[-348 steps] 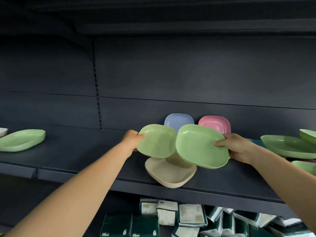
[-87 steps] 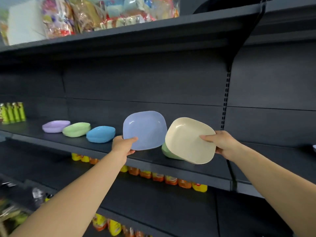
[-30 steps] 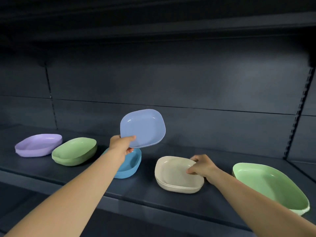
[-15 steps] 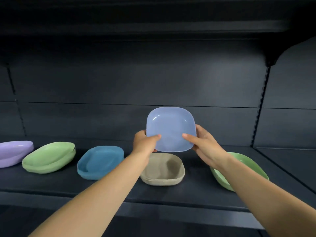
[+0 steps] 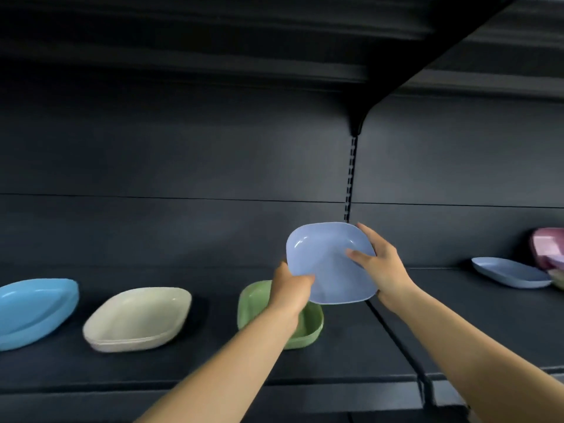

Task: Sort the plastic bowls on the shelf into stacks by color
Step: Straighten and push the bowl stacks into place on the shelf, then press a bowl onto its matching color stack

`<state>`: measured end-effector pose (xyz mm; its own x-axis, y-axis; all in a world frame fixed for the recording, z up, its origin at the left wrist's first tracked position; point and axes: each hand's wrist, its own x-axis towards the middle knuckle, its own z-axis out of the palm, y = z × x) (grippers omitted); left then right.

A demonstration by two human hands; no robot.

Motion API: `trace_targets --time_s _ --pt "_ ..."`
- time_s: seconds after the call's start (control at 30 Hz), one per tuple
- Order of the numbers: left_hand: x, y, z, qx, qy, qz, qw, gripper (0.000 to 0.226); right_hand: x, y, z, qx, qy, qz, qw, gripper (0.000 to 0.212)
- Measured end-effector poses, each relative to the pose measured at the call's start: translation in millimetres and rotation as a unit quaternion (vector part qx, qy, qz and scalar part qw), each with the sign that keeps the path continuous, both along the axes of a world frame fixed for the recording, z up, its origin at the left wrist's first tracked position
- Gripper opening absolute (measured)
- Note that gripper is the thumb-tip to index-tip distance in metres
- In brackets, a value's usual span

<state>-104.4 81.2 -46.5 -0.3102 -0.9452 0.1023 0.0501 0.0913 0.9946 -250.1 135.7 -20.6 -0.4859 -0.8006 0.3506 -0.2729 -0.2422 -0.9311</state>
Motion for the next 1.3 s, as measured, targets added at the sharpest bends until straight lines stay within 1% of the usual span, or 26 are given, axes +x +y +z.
trace_targets --time_s 0.1,0.2,0.27,0.3,0.37,0.4,0.47,0.5,0.57,0.6,0.63,0.67,0.7,0.83,0.87,0.9,0.93,1.0,1.03,1.07,1.13,1.2,1.27,1.3 --pt "-48 22 -10 -0.009 0.006 -0.014 1.000 0.041 -51 14 -17 0.053 0.009 -0.003 0.999 0.052" --pt "-84 40 -20 -0.016 -0.003 -0.020 1.000 0.037 -91 23 -34 0.092 0.030 0.018 0.995 0.031" --pt "-100 49 -30 -0.004 -0.022 -0.018 1.000 0.040 -110 27 -47 0.108 0.026 0.031 0.993 0.030" --pt "-105 51 -36 0.002 -0.041 -0.019 0.999 0.046 -117 29 -54 0.116 0.023 0.040 0.992 0.032" --pt "-111 51 -45 0.006 -0.088 -0.014 0.996 0.073 -129 29 -69 0.130 0.016 0.062 0.989 0.033" --pt "-112 50 -48 0.009 -0.108 -0.005 0.994 0.083 -134 28 -75 0.138 0.013 0.076 0.987 0.033" --pt "-114 44 -53 0.013 -0.123 0.009 0.992 0.089 -143 24 -85 0.147 -0.003 0.110 0.983 0.032" --pt "-115 43 -55 0.016 -0.124 0.014 0.992 0.088 -146 22 -88 0.148 -0.008 0.130 0.980 0.036" --pt "-117 43 -56 0.016 -0.127 0.025 0.991 0.086 -152 16 -95 0.150 -0.024 0.164 0.975 0.068" --pt "-118 43 -56 0.013 -0.132 0.030 0.991 0.080 -155 14 -97 0.152 -0.036 0.174 0.972 0.081" --pt "-119 42 -57 0.004 -0.143 0.034 0.989 0.070 -156 12 -98 0.153 -0.041 0.180 0.971 0.086" --pt "-120 42 -56 -0.006 -0.155 0.037 0.987 0.054 -157 11 -100 0.154 -0.036 0.182 0.971 0.083" --pt "-122 42 -56 -0.013 -0.161 0.041 0.986 0.048 -157 10 -101 0.155 -0.024 0.183 0.970 0.075" --pt "-124 39 -60 -0.027 -0.162 0.059 0.985 0.050 -157 10 -101 0.150 -0.004 0.181 0.972 0.034" --pt "-124 39 -60 -0.024 -0.159 0.063 0.985 0.053 -156 10 -102 0.148 -0.005 0.172 0.974 0.027" --pt "-124 39 -61 -0.020 -0.161 0.065 0.985 0.053 -155 9 -102 0.149 -0.008 0.162 0.975 0.025" --pt "-123 41 -60 -0.019 -0.170 0.068 0.983 0.053 -153 10 -101 0.153 -0.014 0.154 0.976 0.030" --pt "-122 42 -59 -0.015 -0.197 0.073 0.977 0.064 -150 13 -95 0.164 -0.038 0.129 0.977 0.055" --pt "-122 43 -57 -0.012 -0.210 0.071 0.975 0.069 -149 15 -92 0.167 -0.044 0.120 0.978 0.064" --pt "-121 44 -54 -0.015 -0.224 0.070 0.972 0.071 -151 18 -89 0.168 -0.045 0.116 0.978 0.068" --pt "-121 46 -48 -0.042 -0.275 0.063 0.958 0.073 -158 26 -83 0.167 -0.023 0.108 0.980 0.066" --pt "-121 52 -39 -0.094 -0.341 0.061 0.933 0.073 -171 42 -76 0.160 0.029 0.095 0.982 0.062" --pt "-125 63 -28 -0.152 -0.392 0.062 0.905 0.070 -188 63 -66 0.153 0.119 0.071 0.978 0.058" --pt "-128 70 -22 -0.182 -0.412 0.060 0.891 0.068 -198 76 -60 0.155 0.176 0.058 0.970 0.057"
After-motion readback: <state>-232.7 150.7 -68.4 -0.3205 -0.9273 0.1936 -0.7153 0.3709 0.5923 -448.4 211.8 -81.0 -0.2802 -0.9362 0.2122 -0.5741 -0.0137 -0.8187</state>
